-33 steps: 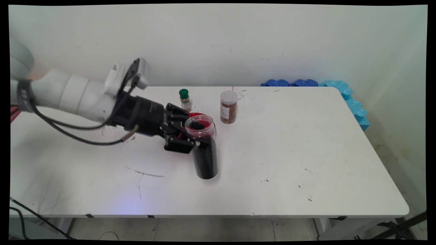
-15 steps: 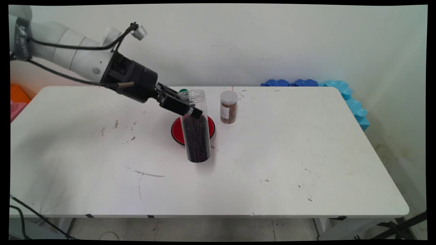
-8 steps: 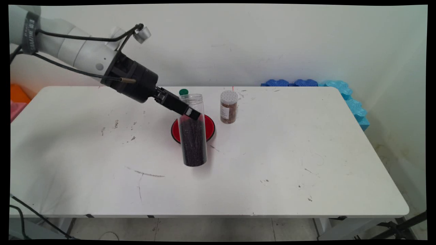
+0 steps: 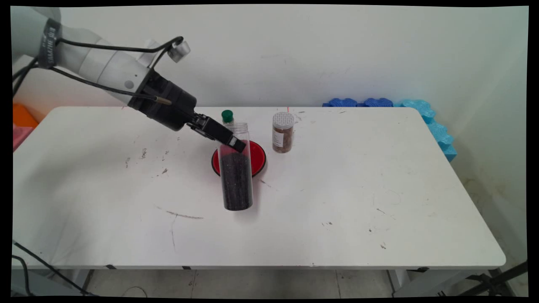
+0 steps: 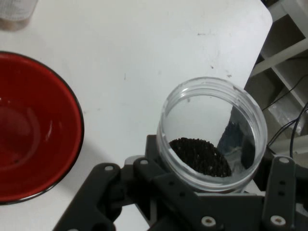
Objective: Pour the black seasoning powder in the red bowl
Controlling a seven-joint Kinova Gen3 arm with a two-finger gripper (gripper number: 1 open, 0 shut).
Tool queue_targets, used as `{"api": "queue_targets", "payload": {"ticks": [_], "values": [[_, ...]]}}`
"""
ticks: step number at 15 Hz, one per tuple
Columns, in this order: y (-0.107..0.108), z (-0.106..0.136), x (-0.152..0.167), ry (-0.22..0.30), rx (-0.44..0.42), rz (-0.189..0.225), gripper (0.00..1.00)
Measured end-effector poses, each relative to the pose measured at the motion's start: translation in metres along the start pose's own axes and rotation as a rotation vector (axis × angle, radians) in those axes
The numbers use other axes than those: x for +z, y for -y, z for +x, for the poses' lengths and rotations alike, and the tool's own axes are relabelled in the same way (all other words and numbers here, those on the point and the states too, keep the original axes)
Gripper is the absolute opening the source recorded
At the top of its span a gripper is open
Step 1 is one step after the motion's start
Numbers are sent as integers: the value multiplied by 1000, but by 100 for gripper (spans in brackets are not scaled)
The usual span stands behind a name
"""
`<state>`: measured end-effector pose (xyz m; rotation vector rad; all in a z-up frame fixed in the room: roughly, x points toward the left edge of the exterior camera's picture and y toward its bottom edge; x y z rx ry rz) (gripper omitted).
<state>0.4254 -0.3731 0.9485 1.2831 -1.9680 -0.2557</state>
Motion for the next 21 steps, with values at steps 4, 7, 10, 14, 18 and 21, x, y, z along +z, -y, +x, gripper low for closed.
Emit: {"api": "queue_targets", "payload": {"ticks": [4, 7, 10, 14, 18, 21], "values": [[10, 3, 7, 21, -63, 5, 0], [14, 4, 10, 32, -115, 6, 0], [16, 2, 13, 48, -187, -2, 0], [18, 1, 17, 63, -250, -13, 0], [21, 0, 19, 76, -319, -22, 0], [22, -2, 21, 92, -375, -31, 0]]}}
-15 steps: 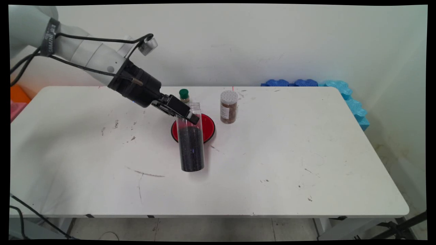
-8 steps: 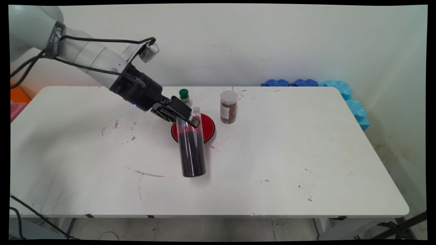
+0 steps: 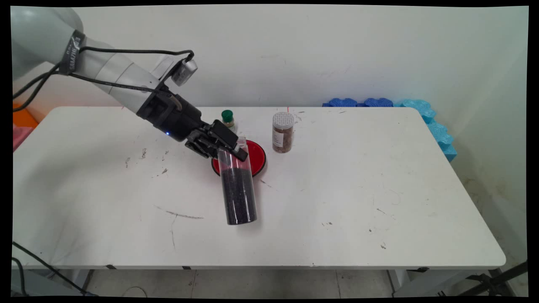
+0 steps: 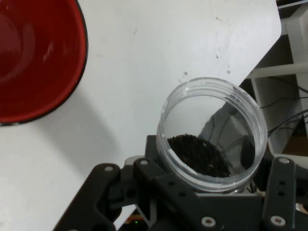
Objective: Pour the black seasoning powder in the red bowl
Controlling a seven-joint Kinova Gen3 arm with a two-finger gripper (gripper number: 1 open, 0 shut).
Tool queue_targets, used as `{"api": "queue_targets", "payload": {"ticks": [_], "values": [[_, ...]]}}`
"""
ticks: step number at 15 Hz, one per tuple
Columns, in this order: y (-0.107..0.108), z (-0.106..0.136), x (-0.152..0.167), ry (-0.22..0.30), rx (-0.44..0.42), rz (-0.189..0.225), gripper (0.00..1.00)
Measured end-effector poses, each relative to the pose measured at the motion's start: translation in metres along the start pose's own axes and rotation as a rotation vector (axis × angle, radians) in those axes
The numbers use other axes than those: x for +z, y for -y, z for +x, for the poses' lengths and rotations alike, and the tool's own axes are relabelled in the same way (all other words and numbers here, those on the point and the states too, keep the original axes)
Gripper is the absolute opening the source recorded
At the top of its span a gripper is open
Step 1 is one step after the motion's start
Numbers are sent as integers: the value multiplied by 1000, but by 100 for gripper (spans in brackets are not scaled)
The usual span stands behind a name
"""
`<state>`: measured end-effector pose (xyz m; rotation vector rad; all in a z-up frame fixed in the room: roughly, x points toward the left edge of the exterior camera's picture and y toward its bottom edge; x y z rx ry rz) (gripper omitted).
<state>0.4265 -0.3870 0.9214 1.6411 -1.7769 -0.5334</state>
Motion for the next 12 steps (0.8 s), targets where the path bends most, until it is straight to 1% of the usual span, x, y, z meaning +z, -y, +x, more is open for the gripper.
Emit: {"api": "queue_targets", "payload": {"ticks": [6, 12], "values": [[4, 0, 3, 21, -87, -13, 0], [7, 5, 4, 31, -145, -15, 0]]}}
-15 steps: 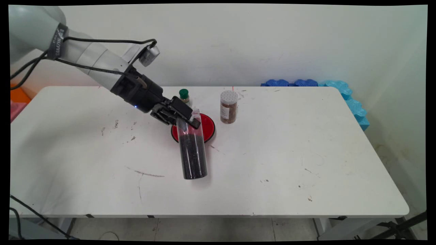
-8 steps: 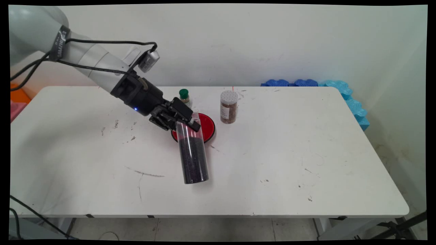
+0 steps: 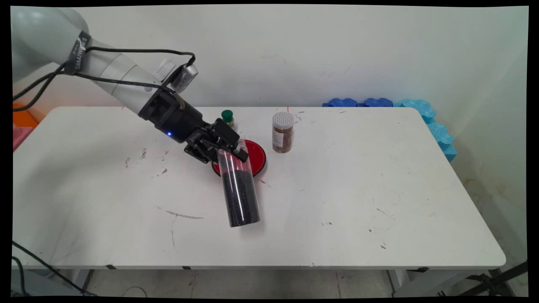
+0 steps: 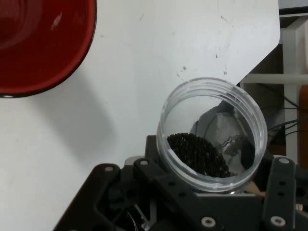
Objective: Pour the black seasoning powder in the red bowl
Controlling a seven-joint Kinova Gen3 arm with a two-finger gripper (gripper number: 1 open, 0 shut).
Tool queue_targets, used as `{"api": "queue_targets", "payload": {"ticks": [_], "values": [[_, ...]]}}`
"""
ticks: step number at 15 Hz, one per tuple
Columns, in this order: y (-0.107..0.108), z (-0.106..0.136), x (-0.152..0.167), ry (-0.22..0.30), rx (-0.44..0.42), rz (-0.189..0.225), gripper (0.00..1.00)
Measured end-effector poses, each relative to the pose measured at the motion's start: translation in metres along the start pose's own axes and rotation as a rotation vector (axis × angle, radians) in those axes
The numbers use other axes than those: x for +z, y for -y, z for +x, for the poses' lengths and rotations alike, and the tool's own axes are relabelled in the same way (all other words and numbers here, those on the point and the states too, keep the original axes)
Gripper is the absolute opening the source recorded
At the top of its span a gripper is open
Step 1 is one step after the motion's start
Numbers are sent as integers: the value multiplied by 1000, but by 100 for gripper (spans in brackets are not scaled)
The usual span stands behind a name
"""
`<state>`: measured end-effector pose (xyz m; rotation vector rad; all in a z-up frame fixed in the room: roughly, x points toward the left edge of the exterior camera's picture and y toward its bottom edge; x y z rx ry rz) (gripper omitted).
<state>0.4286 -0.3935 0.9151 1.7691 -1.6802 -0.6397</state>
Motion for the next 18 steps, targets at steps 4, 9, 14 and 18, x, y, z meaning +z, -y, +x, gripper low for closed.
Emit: {"api": "queue_targets", "payload": {"ticks": [4, 9, 14, 18], "values": [[3, 5, 0, 6, -40, 4, 0], [5, 9, 2, 22, -78, 6, 0], [7, 14, 4, 33, -103, 8, 0], [9, 21, 6, 38, -126, 10, 0]]}}
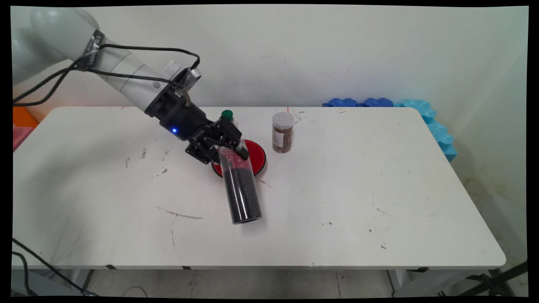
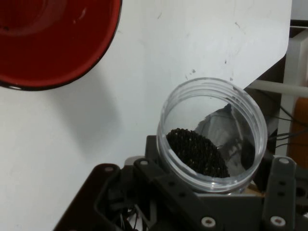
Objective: Pour the black seasoning powder in the red bowl
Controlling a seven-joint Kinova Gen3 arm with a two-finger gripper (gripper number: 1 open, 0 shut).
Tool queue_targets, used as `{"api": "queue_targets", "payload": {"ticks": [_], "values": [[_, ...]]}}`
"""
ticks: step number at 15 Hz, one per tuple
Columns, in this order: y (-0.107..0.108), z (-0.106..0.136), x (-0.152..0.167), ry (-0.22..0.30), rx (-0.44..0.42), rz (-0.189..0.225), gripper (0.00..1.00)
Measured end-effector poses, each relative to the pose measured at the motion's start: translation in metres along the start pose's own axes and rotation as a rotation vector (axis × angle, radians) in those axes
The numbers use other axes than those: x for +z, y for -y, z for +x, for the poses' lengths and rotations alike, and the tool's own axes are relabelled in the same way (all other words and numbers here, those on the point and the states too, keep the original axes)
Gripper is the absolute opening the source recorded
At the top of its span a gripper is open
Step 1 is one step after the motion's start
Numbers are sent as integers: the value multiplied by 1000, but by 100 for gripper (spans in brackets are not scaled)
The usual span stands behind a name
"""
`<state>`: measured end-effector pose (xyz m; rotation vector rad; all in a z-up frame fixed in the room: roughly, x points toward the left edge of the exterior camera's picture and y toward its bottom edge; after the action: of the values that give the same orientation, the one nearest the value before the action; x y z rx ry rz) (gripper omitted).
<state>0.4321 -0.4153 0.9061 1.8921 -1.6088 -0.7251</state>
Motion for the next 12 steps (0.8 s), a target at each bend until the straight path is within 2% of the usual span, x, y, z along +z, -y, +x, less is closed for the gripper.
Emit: {"api": "queue_targets", "payload": {"ticks": [12], "values": [[-1, 21, 9, 38, -99, -11, 0]]}}
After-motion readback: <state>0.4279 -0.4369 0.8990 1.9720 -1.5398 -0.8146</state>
